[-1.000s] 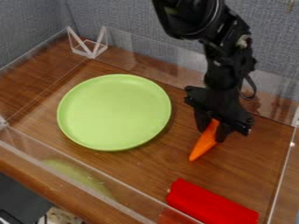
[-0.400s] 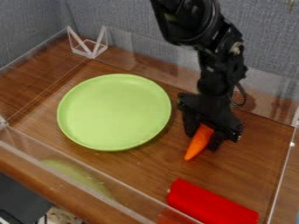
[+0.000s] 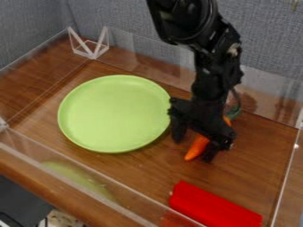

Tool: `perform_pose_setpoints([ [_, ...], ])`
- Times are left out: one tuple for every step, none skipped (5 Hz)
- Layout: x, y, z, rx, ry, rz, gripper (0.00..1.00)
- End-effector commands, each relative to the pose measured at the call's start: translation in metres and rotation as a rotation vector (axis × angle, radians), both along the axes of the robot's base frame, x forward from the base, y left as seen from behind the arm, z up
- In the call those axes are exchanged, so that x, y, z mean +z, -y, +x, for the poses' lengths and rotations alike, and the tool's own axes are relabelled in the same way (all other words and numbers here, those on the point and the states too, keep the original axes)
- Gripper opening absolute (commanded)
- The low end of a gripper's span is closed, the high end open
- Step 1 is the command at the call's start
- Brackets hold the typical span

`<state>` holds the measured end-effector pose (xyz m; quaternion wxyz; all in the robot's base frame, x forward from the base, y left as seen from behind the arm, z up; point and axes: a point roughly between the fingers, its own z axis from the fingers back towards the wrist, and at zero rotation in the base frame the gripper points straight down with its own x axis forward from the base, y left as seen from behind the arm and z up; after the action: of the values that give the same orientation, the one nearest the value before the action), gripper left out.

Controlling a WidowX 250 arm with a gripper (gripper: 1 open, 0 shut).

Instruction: Put the carrot on the right side

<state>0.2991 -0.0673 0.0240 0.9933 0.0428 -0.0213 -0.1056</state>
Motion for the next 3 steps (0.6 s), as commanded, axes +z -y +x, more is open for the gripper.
perform_pose_setpoints([
  [0.038, 0.004, 0.007, -0.006, 0.098, -0.009, 1.0],
  [0.066, 0.004, 0.01, 0.002, 0.154, -0.017, 1.0],
  [0.097, 0.003, 0.007, 0.024, 0.227, -0.056, 1.0],
])
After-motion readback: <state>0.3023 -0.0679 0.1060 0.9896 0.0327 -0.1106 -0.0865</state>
